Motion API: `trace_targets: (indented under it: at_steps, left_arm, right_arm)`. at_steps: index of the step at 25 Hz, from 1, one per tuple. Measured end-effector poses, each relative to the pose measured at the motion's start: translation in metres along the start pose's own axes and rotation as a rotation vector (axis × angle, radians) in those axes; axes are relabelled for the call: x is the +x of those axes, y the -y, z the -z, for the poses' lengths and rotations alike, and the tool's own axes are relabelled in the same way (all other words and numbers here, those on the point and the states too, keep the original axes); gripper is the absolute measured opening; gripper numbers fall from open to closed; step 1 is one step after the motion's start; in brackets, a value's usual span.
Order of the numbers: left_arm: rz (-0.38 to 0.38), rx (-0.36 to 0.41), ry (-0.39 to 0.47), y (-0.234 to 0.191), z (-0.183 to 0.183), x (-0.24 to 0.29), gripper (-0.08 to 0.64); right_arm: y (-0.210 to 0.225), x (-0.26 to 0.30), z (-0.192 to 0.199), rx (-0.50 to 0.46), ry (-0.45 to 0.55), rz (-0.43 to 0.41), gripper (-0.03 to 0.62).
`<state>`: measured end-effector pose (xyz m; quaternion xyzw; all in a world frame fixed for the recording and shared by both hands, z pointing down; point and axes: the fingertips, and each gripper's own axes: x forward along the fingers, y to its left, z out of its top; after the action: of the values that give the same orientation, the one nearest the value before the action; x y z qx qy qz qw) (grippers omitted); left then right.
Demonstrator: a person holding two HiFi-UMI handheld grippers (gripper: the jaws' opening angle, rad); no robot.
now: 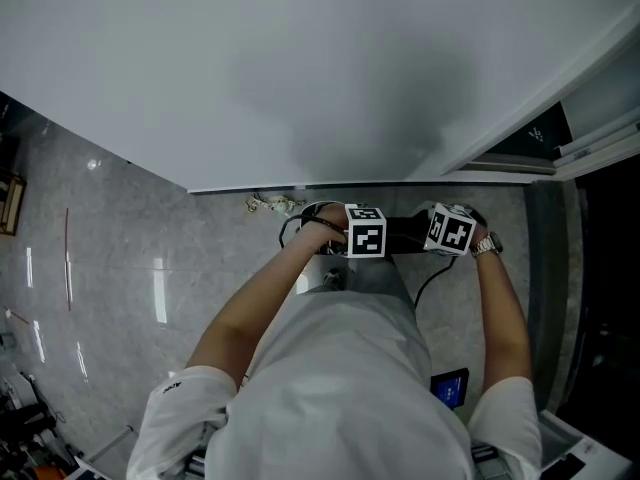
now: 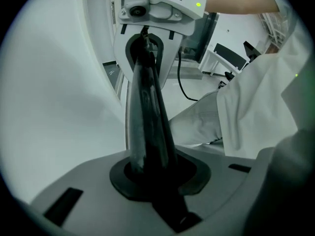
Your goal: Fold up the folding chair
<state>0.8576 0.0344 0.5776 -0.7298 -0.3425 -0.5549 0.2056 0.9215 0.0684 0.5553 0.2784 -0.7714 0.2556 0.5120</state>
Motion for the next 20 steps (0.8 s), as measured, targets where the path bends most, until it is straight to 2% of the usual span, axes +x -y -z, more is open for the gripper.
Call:
trace_targets:
  at_steps: [5, 12, 17, 20]
  left_arm:
    - [-0.053, -0.035, -0.004, -0.047, -0.006, -0.001, 0.067]
    - [-0.009, -0.036, -0.003, -0.111, -0.003, -0.003, 0.067]
    - [0.001, -0.047, -0.006, -0.142, -0.006, -0.002, 0.067]
    - [0.001, -0.043, -0.016, -0.158, -0.007, -0.001, 0.067]
  right_arm:
    - [0.047, -0.006, 0.005, -0.021, 0.003, 0.009, 0.081]
    - [0.11, -0.015, -0.001, -0.042, 0.046, 0.084, 0.085]
    - [0.145, -0.018, 0.005, -0.009, 0.025, 0.071, 0.115]
    - [0.164, -0.031, 0.007, -0.019, 0.006, 0.092, 0.14]
